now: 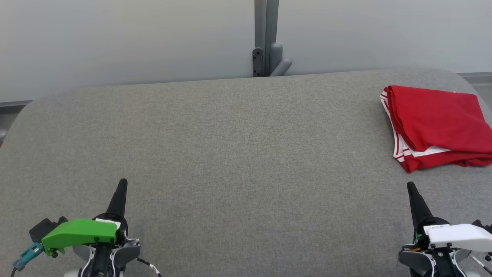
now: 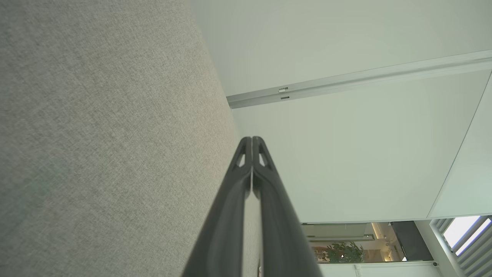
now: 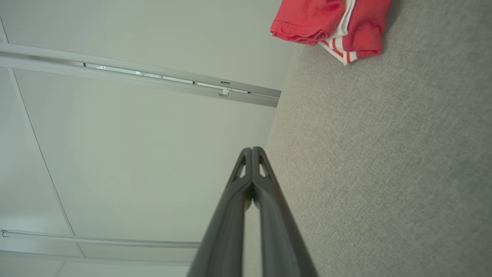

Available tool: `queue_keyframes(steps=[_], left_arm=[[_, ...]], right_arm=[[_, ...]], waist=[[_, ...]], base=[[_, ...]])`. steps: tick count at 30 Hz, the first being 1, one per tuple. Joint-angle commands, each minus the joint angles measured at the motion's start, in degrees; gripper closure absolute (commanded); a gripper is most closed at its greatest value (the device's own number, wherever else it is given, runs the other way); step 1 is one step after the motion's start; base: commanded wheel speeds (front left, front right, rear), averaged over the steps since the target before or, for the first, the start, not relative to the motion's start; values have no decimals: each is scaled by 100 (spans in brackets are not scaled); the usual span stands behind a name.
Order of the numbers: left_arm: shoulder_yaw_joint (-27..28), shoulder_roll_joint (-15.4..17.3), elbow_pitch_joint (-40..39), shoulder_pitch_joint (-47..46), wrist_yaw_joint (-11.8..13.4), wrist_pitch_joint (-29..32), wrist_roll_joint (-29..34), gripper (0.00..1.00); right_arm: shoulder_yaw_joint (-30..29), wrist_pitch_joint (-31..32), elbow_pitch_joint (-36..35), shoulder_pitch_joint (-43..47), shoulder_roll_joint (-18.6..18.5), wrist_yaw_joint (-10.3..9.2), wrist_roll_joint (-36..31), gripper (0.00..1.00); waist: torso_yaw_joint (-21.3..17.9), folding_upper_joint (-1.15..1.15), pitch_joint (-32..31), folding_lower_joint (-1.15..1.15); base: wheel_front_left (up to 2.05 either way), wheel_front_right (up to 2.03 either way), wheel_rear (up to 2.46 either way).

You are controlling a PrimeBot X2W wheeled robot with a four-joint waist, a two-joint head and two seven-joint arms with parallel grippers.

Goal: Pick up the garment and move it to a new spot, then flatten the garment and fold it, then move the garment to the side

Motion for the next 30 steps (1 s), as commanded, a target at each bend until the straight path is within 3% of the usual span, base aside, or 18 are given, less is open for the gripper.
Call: queue_keyframes(steps=[1, 30], left_arm=[[49, 3, -39, -135, -61, 41, -124, 100], [317, -4, -56, -264, -218, 390, -1143, 100]], right_arm=[[-30, 40, -2, -91, -28, 3, 152, 100], [-157, 251, 43, -163, -11, 2, 1288, 100]], waist=[[-5, 0, 4, 0], [-80, 0, 70, 0]], base=[[0, 0, 0], [0, 0, 0]])
